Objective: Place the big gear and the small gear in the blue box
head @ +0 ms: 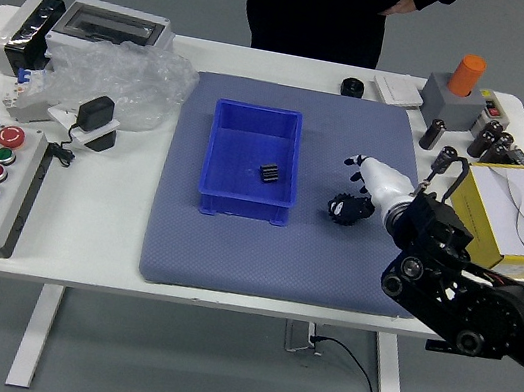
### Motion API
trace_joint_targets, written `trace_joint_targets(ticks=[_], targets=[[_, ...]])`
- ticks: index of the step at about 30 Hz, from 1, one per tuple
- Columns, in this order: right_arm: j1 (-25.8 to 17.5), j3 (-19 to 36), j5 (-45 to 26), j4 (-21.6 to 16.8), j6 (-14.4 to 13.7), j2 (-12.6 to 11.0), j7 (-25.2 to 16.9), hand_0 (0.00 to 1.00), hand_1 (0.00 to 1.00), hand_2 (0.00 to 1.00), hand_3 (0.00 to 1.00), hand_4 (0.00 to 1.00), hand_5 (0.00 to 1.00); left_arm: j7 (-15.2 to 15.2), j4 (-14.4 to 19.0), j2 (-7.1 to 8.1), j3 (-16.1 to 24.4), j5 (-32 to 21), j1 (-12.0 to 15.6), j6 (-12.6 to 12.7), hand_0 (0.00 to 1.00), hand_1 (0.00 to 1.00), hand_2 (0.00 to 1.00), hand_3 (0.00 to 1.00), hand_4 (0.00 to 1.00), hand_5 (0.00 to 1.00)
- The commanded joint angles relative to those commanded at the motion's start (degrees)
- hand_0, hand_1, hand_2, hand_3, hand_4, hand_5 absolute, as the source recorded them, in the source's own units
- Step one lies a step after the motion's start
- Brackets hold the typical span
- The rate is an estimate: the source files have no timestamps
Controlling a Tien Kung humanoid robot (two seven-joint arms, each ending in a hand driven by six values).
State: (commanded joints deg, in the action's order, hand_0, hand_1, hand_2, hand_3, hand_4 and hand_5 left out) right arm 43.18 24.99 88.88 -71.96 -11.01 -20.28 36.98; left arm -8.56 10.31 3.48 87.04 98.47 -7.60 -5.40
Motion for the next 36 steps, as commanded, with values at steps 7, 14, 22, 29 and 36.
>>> trace_joint_targets(ticks=[7,14,22,29,36], targets=[[-0.1,-1.0,1.4,-0.3,2.1,0.2,0.0,0.757,0.713,0.830,0.886,0.804,0.271,0.0,0.0,-0.09,0.0,0.0,-0.1,-0.1,0.757,0.741,0.768,0.815,0.587,0.134],[-0.1,-1.5,2.2,-0.2,3.3,0.3,0.0,0.769,0.726,0.827,0.878,0.818,0.306,0.0,0.0,-0.07,0.0,0.0,-0.1,0.0,0.757,0.741,0.767,0.815,0.588,0.135],[0.0,-0.9,3.9,-0.2,4.4,0.1,0.0,0.773,0.734,0.828,0.874,0.819,0.317,0.1,0.0,-0.08,0.0,0.0,-0.1,0.0,0.757,0.741,0.766,0.816,0.588,0.132],[-0.1,0.3,5.1,-1.2,5.1,-0.1,0.0,0.778,0.724,0.823,0.860,0.832,0.333,0.0,0.0,-0.12,0.0,0.1,0.0,-0.1,0.757,0.740,0.767,0.816,0.590,0.133],[-0.3,-0.7,3.9,0.1,5.2,0.1,0.0,0.774,0.720,0.822,0.856,0.844,0.356,0.1,0.0,-0.15,0.0,0.2,-0.1,-0.1,0.757,0.740,0.767,0.815,0.592,0.133]])
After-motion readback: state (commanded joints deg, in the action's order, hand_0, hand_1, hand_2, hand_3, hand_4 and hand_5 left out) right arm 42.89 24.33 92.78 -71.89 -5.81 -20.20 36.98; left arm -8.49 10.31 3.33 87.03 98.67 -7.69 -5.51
